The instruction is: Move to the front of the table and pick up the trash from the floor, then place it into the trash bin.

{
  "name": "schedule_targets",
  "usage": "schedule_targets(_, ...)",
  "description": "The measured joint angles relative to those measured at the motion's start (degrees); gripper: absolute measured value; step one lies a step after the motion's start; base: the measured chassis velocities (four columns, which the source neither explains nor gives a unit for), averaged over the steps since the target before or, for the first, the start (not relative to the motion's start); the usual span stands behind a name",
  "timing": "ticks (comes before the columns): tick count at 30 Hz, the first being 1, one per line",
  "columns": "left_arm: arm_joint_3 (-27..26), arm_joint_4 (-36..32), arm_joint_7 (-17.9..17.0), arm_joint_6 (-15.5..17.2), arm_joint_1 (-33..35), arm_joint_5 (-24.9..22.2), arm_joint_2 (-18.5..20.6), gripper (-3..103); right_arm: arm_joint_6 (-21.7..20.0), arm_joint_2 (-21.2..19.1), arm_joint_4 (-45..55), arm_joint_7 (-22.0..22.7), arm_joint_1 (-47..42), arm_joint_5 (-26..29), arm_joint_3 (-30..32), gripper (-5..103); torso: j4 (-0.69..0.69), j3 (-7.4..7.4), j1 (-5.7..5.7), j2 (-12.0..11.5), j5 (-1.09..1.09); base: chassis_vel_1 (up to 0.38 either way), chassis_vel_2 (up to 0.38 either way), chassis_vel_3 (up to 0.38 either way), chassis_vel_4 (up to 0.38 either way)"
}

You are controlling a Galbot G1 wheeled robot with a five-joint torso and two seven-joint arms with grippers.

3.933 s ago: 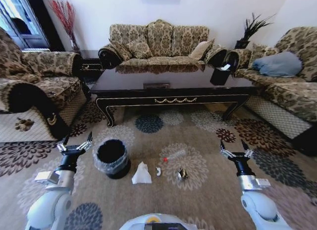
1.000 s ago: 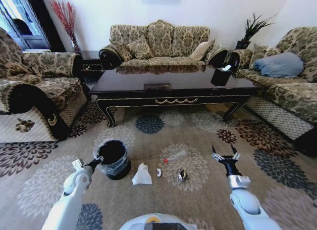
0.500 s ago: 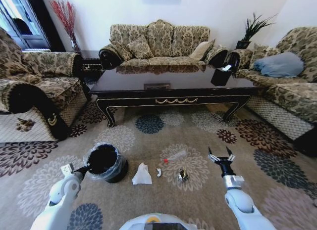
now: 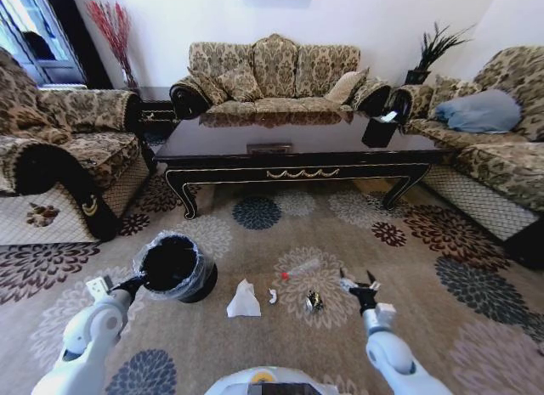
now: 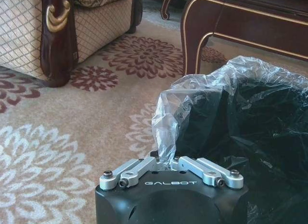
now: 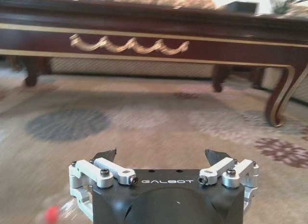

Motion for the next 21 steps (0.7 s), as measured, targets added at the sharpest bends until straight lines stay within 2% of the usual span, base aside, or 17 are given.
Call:
schedule_targets(7,-0.53,0.37,-0.19,0.32,-0.36,-0.83,0.94,3,0.26,-0.14,-1.4,0.18,-2.2,-8.96,-6.48,100,-0.02,0.0,0.0,0.0,0.0,0.0,0.0,0.0,0.0)
schedule_targets(11,-0.73,0.3,-0.23,0.46,-0.46,-1.12,1.44,3,0.72,-0.02,-4.09,-0.06,-1.03,-10.8,-9.16,100,-0.01,0.0,0.0,0.0,0.01,0.0,0.0,0.0,0.0)
schedule_targets(15,-1.07,-0.17,-0.45,0.61,-0.35,-1.51,1.75,3,0.74,-1.19,-6.17,-0.98,1.52,-9.4,-12.31,100,-0.02,0.0,0.0,0.0,0.01,0.0,0.0,0.0,0.0)
schedule_targets(18,-1.44,-0.86,-0.63,0.75,0.16,-1.64,1.77,3,0.51,-3.04,-7.52,-2.58,4.62,-5.73,-15.13,100,0.0,0.0,0.0,0.0,0.01,0.0,0.0,0.0,0.0)
schedule_targets(20,-1.74,-1.36,-0.74,0.81,0.62,-1.64,1.6,3,0.46,-4.7,-8.9,-5.2,7.53,-2.51,-16.67,100,0.01,0.0,0.0,0.0,0.01,0.0,0.0,0.0,0.0)
schedule_targets(21,-1.74,-1.36,-0.74,0.81,0.62,-1.64,1.6,3,0.46,-4.7,-8.9,-5.2,7.53,-2.51,-16.67,100,0.01,0.0,0.0,0.0,0.01,0.0,0.0,0.0,0.0)
